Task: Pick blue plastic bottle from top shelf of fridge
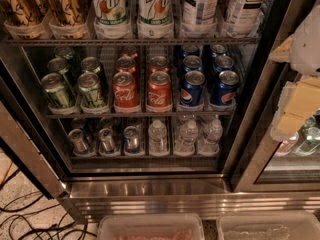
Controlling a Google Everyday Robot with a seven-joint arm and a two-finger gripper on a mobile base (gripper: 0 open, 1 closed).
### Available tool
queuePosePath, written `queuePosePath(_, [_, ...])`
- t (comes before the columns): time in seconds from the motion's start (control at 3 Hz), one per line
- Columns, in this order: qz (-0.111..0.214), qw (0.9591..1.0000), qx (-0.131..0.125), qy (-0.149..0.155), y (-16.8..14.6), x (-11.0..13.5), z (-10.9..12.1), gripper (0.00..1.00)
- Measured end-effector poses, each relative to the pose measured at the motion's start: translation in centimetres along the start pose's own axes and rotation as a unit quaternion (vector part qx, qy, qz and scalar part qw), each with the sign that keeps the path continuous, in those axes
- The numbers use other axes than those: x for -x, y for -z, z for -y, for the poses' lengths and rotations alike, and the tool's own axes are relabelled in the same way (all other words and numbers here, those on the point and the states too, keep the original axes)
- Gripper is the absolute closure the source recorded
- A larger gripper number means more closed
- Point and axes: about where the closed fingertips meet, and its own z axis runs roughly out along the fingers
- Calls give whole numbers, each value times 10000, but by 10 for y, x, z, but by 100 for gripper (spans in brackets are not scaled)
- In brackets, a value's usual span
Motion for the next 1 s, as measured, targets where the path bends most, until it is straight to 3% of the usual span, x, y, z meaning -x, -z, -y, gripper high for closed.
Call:
queuePosePath(0.33, [0,10000,0,0,0,0,0,0])
queuePosePath(0.67, [301,9995,45,-56,10,15,-11,0])
queuePosePath(1.0, [1004,9943,139,-332,33,41,-33,0])
